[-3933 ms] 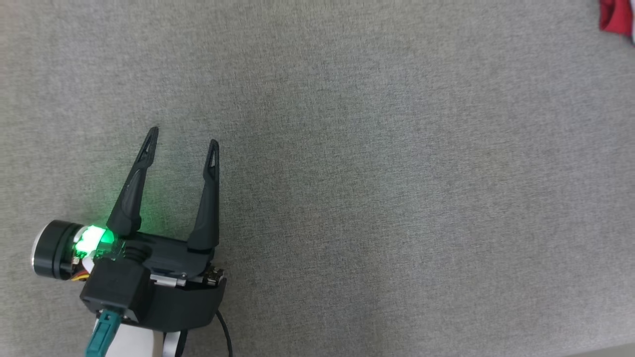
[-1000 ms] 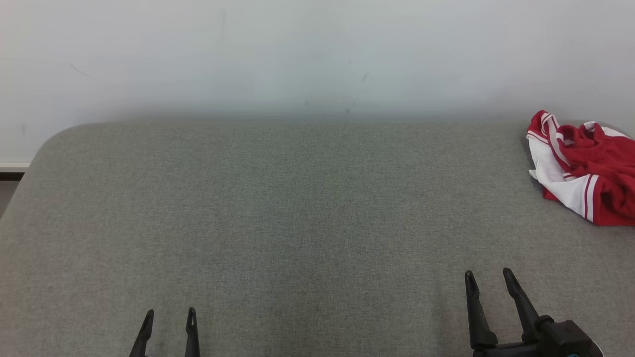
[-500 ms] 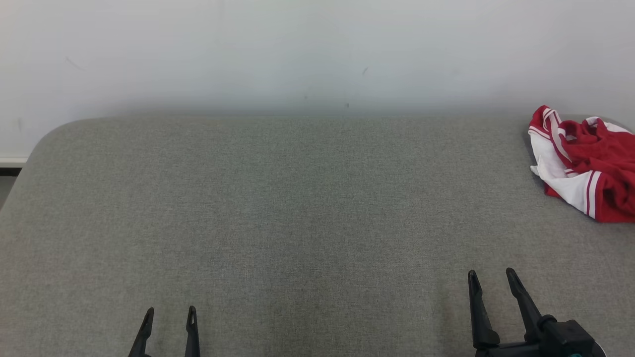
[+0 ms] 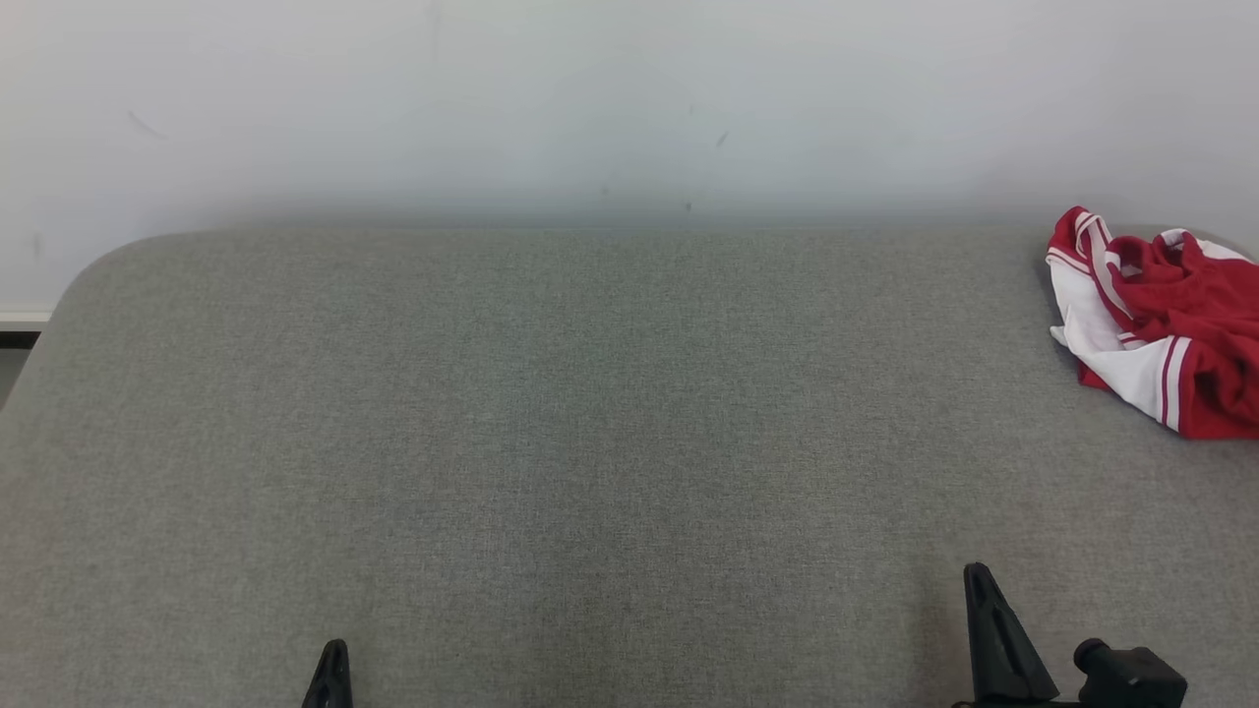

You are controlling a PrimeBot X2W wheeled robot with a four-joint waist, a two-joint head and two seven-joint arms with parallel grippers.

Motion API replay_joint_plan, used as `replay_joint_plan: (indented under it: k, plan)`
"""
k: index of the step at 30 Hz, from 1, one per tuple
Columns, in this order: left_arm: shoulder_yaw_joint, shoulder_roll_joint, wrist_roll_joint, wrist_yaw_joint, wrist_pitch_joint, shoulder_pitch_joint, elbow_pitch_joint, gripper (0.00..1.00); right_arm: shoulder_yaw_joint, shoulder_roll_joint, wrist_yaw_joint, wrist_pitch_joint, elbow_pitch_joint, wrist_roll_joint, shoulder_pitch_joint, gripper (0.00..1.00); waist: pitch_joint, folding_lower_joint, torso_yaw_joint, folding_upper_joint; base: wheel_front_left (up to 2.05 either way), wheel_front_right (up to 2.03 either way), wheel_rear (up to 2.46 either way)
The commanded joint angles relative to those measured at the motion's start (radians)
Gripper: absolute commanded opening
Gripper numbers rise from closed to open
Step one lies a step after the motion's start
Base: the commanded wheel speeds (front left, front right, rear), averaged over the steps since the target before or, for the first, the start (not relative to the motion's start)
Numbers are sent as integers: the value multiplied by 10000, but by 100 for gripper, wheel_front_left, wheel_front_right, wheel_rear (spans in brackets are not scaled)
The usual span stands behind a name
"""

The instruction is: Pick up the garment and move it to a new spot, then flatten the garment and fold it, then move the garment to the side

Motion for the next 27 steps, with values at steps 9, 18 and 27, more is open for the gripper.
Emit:
replay_joint_plan:
  k: [9,18,27]
  plan:
    - [211,6,-2025,-137,450,-406,-135,0,-120,0,-3,458,-93,2002,-401,0,-29,0,-51,-1,0,0,0]
    - [335,6,-3442,-225,791,-590,-125,0,-189,1,-4,794,-39,3384,-562,0,-53,0,-95,-1,0,0,0]
    - [463,6,-4892,-315,1141,-778,-109,0,-258,2,-5,1139,22,4789,-728,0,-80,0,-144,-1,0,0,0]
